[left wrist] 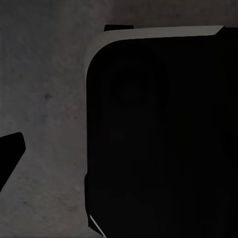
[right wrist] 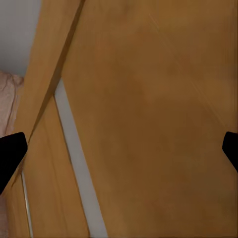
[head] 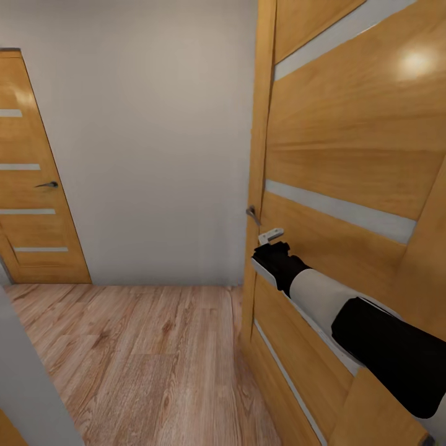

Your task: Move the two storage containers from the living room to the garage. In the garage, place one container on the floor and stack the other container on top of it (either order is fine).

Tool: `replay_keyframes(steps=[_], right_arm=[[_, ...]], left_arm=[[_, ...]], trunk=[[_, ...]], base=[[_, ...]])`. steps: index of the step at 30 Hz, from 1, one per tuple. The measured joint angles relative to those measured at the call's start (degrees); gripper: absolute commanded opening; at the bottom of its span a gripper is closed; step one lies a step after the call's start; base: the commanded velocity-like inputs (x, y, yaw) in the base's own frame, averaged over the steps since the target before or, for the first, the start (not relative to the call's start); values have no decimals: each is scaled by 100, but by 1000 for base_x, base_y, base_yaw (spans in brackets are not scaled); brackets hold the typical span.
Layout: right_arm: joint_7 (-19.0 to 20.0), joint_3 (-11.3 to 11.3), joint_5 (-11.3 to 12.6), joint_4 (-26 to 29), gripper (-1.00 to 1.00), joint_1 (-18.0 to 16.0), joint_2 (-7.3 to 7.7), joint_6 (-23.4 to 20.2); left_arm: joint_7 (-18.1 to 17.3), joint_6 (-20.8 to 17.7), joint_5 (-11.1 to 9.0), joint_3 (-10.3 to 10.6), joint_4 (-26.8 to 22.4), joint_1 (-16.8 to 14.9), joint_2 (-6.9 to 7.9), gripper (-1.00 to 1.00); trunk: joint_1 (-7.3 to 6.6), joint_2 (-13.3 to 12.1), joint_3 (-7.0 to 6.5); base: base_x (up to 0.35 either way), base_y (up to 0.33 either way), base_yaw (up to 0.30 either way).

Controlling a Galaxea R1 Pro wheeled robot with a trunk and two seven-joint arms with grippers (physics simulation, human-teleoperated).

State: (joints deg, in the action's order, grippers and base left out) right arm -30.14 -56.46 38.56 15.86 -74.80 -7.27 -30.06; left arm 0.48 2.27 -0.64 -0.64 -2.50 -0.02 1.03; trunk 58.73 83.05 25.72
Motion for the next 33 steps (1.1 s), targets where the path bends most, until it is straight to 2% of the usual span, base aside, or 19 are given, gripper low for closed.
replay_keyframes(steps=[8,14,23,33], right_arm=[[-4,-8,-16,99,100,0,201,-5],[-15,-30,-119,17,100,-2,197,-33],[-20,-34,-120,-162,100,-3,152,-48],[-13,-28,-105,-159,100,-2,198,-34]], left_arm=[[0,1,0,0,0,0,-3,100],[0,2,0,0,0,1,1,100],[0,2,0,0,-1,0,-5,100],[0,2,0,0,0,0,-6,100]], trunk=[[0,0,0],[0,0,-1],[0,1,-1],[0,0,-1]], base=[[0,0,0],[0,0,0],[0,0,0],[0,0,0]])
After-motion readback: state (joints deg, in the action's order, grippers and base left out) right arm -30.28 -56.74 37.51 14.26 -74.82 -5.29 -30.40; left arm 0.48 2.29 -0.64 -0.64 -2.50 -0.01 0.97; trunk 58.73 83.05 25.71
